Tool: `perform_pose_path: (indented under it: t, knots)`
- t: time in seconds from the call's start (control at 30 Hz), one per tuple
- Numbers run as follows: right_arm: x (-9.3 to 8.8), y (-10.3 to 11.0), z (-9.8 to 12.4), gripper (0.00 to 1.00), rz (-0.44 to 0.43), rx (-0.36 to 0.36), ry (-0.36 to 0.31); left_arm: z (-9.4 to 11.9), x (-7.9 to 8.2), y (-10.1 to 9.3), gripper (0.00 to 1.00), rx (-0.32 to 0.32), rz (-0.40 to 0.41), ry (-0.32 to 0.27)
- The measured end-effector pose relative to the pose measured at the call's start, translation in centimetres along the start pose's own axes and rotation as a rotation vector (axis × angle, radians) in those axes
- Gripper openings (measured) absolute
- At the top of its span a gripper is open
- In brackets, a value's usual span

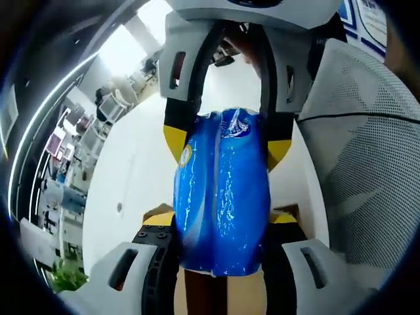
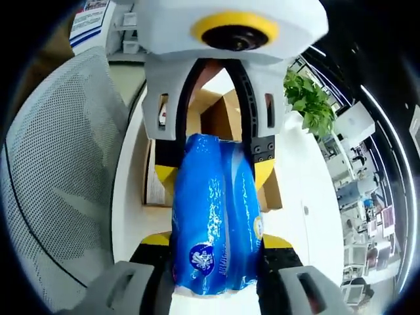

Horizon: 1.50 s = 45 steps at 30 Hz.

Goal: Operate the shoe box by opening the lid, removing the specified soft item, and placing it in the target area until the item is outside and the box remains undamaged.

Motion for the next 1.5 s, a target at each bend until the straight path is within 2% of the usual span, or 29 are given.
perform_pose_path:
  t: [0.3,0.67,1.0,1.5]
  knots:
    - [-2.5,0.2,2.3,0.46,-0.028,-0.022,0.035,-2.7,2.2,-0.1,0.49,-0.033,-0.021,-0.029]
    - [-4.5,0.3,3.3,0.46,-0.060,-0.043,0.054,-4.8,3.5,0.0,0.49,-0.068,-0.045,-0.041]
    - [-7.5,-1.0,4.9,0.46,-0.045,0.014,0.058,-7.3,5.1,0.1,0.49,-0.062,0.003,-0.064]
    - [-12.7,-4.4,6.2,0.46,0.007,0.110,0.114,-13.0,7.2,1.8,0.49,-0.032,0.092,-0.105]
Point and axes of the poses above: the point that each gripper's makers call its tool centre point, and the gripper's own axes: z roughly backward along the fingers, y roughly to its left, x roughly out of its top, the point moved 10 cm from there along z, roughly backward along the fingers, and after that the axes turned 12 degrees about -y, right-handed, at the moved point
